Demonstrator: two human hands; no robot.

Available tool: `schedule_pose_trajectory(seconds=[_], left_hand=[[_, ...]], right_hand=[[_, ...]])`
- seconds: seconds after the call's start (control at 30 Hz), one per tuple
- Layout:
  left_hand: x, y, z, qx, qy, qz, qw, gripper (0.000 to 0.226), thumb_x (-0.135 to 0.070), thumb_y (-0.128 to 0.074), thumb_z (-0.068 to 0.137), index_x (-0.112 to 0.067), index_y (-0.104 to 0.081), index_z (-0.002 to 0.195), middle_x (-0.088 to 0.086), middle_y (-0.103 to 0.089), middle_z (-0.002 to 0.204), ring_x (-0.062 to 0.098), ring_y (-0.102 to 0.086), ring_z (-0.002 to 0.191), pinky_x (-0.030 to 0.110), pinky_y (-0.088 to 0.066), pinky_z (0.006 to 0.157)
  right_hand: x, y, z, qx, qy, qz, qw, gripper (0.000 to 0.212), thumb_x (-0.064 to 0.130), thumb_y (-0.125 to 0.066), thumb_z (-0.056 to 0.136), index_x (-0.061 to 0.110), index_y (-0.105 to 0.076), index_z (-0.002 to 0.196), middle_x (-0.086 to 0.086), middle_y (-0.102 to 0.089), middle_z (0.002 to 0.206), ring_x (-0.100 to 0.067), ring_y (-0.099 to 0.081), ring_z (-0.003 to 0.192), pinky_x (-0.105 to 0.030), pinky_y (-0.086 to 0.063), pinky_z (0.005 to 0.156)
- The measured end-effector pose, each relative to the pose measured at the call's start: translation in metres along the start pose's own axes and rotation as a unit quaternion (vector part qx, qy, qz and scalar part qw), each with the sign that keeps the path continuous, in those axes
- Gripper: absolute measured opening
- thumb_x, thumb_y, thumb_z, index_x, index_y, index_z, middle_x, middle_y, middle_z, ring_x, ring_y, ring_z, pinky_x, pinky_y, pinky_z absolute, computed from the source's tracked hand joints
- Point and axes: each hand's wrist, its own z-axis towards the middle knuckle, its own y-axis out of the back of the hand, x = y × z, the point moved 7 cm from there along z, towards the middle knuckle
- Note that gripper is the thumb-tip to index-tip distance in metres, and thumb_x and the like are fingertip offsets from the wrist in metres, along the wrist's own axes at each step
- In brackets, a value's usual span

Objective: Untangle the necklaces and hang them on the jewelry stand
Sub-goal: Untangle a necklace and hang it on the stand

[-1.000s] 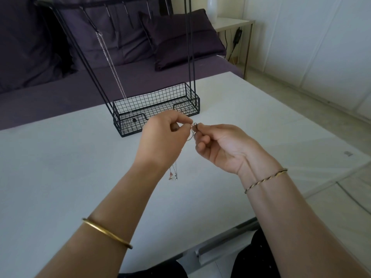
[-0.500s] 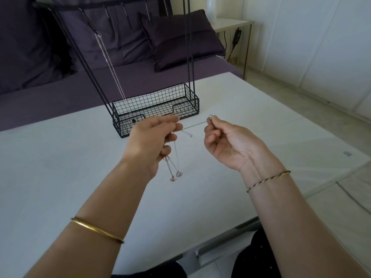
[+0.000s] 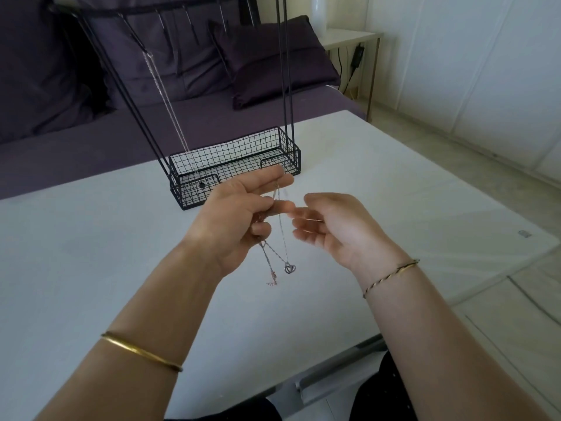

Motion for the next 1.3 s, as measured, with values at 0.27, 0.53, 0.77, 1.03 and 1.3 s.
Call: schedule_pose_trajectory(seconds=[0.27,0.53,0.77,1.03,1.3], left_hand=[[0.001,0.000,0.000,0.003,0.010,0.022,1.000,0.054,0.017,-0.031,0.085,-0.009,-0.060,0.122,-0.001,-0.067,0.118,0.009,-0.061,0.060,0.014,-0.026,0.036],[0.012,0.011,0.001,0.008,0.053,0.150,0.987,0.053,0.017,-0.037,0.081,-0.014,-0.062,0.115,0.004,-0.065,0.113,0.012,-0.068,0.070,0.018,-0.041,0.043],[0.020,0.020,0.005,-0.014,0.057,0.151,0.987,0.023,0.018,-0.053,0.084,0.004,-0.064,0.098,0.016,-0.067,0.090,0.017,-0.068,0.073,0.017,-0.055,0.059],[0.012,0.036,0.008,-0.109,0.002,0.268,0.957,0.015,0.002,-0.059,0.087,-0.012,-0.063,0.081,0.005,-0.068,0.085,0.011,-0.060,0.075,0.021,-0.048,0.054],[0.020,0.050,0.005,-0.134,0.066,0.271,0.951,0.012,-0.005,-0.061,0.084,-0.014,-0.067,0.079,0.008,-0.061,0.086,0.018,-0.048,0.078,0.026,-0.038,0.058]], right_hand=[[0.001,-0.023,-0.007,0.115,0.028,-0.104,0.987,0.009,0.011,-0.052,0.093,0.010,-0.060,0.091,-0.009,-0.063,0.075,-0.022,-0.064,0.073,-0.038,-0.053,0.082],[0.028,0.002,-0.008,-0.003,0.166,-0.171,0.971,0.015,0.008,-0.062,0.087,0.015,-0.063,0.073,0.006,-0.045,0.054,-0.005,-0.034,0.038,-0.020,-0.034,0.040],[0.035,0.010,-0.009,-0.045,0.202,-0.190,0.960,0.017,0.008,-0.059,0.087,0.017,-0.061,0.073,0.000,-0.056,0.058,-0.004,-0.030,0.033,-0.016,-0.022,0.035],[0.038,0.010,-0.009,-0.052,0.246,-0.295,0.922,0.012,0.007,-0.062,0.084,0.017,-0.064,0.077,0.001,-0.063,0.060,-0.003,-0.047,0.046,-0.012,-0.033,0.037],[0.029,-0.006,-0.012,0.023,0.260,-0.502,0.825,0.037,-0.002,-0.050,0.080,0.029,-0.068,0.070,0.011,-0.060,0.084,-0.003,-0.052,0.062,-0.025,-0.045,0.061]])
